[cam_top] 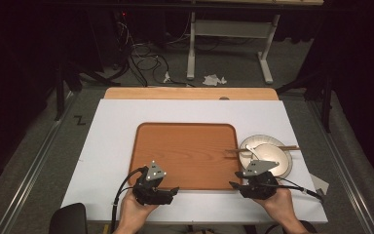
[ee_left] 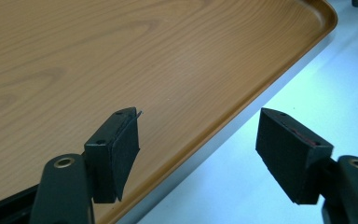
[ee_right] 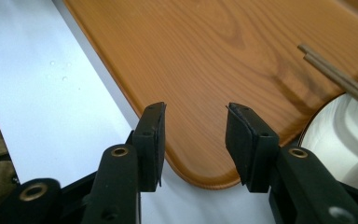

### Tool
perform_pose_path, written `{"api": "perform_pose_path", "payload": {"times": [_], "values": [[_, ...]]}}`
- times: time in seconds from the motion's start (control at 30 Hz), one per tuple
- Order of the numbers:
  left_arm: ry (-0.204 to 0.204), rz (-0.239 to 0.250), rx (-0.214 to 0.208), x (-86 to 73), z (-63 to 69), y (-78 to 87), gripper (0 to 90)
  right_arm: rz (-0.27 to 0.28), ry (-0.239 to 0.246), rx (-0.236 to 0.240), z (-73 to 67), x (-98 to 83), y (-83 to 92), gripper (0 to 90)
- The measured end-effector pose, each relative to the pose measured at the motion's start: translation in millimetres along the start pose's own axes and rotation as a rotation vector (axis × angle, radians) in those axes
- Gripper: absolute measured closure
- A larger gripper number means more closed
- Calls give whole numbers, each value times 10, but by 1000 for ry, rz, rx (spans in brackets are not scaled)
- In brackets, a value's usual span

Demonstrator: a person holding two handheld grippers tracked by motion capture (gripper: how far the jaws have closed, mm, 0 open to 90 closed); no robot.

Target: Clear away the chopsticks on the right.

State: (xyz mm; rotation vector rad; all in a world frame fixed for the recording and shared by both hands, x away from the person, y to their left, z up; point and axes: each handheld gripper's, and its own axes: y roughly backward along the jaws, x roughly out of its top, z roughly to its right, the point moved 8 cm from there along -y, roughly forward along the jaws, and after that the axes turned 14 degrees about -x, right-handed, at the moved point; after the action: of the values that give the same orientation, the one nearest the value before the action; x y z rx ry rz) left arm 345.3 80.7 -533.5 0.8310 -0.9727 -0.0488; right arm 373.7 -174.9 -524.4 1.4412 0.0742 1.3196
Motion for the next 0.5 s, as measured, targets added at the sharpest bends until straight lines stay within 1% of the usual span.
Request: {"api": "perform_pose_path", "payload": {"times": [0.03,0.17,0.2,0.23,0.27,0.33,0.37,0.43,0.5], "values": [[-3,-7,2,-5,-3,0,300,-1,-7,2,-3,-5,-5,580],[-6,-9,2,-3,-8,-1,304,-4,-10,-3,1,-7,-14,572],[3,-4,2,1,-12,2,304,-4,-10,1,0,-5,-18,570],[2,-7,0,1,-15,9,304,-6,-4,0,4,-8,-23,569],[3,-5,-1,4,-14,13,303,-5,-13,-1,-5,-8,-31,568],[8,1,1,10,-9,12,303,-13,5,2,-4,-23,-32,565],[4,-9,2,5,-7,16,302,-13,7,4,-8,-24,-29,565],[1,-11,2,4,-3,18,301,-1,2,1,-6,-14,-22,564],[6,-2,6,11,1,14,298,-5,-6,3,-2,-13,-12,562]]}}
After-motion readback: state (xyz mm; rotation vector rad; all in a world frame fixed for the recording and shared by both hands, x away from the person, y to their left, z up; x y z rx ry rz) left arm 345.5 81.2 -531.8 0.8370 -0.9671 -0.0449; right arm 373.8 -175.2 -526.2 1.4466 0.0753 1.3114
